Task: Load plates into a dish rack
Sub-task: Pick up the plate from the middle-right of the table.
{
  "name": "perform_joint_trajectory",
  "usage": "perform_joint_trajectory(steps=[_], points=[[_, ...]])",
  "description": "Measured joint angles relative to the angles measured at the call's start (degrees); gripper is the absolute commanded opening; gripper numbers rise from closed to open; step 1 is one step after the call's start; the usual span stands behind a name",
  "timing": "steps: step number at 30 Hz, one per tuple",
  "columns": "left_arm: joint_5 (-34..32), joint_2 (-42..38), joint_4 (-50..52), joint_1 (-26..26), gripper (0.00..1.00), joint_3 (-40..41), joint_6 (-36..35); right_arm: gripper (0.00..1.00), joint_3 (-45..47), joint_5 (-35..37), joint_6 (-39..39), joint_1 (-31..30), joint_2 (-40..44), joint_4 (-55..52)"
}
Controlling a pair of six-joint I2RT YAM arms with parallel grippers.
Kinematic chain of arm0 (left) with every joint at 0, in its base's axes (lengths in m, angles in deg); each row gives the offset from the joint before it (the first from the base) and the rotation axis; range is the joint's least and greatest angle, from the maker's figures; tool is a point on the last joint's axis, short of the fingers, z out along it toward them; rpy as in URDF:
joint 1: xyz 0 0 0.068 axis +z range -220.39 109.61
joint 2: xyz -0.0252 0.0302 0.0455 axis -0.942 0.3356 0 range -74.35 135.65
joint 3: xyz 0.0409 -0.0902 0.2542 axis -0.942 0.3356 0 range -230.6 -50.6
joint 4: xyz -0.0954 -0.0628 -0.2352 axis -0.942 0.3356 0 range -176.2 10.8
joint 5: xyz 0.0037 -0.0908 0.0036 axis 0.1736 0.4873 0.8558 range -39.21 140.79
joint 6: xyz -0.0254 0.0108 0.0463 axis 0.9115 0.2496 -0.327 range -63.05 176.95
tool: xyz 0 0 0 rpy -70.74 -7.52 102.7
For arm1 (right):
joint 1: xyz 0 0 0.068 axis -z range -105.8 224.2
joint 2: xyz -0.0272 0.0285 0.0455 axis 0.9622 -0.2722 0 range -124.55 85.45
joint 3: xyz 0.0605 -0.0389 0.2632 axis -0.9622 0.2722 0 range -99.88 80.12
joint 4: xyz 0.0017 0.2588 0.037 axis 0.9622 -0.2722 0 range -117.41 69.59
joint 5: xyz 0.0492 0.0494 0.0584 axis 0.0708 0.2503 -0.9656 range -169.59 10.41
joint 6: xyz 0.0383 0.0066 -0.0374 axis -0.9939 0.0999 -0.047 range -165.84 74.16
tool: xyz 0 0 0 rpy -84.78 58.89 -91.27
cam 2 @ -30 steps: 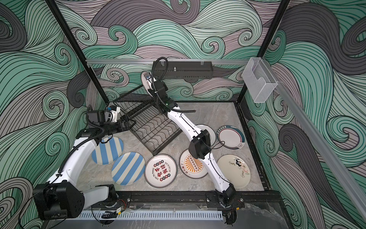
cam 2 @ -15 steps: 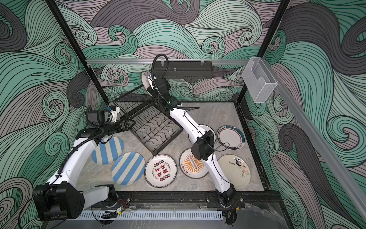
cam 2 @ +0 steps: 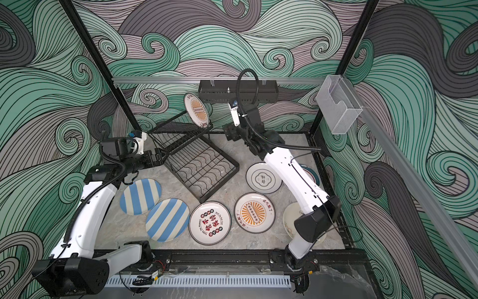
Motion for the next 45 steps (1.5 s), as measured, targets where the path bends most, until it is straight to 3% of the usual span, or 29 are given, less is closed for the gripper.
perform_joint_trajectory(steps=[5,9,14,19,27,33,45], points=[[-0.68,-1.29,1.14,-4.55,0.99,-1.64,0.59,0.96,17.55,-3.23,-5.53,5.86,9.55,-2.34],[-0.79,-1.49,0.79,-11.69,0.98,-2.34,0.74,0.95,29.64,-6.71,-8.92,9.64,16.7,-4.09],[-0.31,1.05,-1.64,-17.46,0.99,-3.72,1.33,0.97,40.96,-9.92,-13.62,17.49,25.0,-5.14],[-0.79,4.44,-5.42,-23.04,0.99,-3.76,1.88,0.96,50.88,-11.76,-17.27,20.85,29.75,-4.28],[-1.68,14.82,-11.19,-31.8,0.99,-4.17,1.14,0.96,58.03,-14.97,-20.31,27.39,29.86,-0.48],[-2.93,25.14,-11.78,-36.2,0.99,-9.99,-1.33,0.93,60.65,-21.2,-22.77,33.31,27.61,5.33],[-2.8,34.45,-14.12,-38.91,0.99,-14.58,-4.24,0.89,64.59,-30.6,-27.04,37.13,23.56,12.66]])
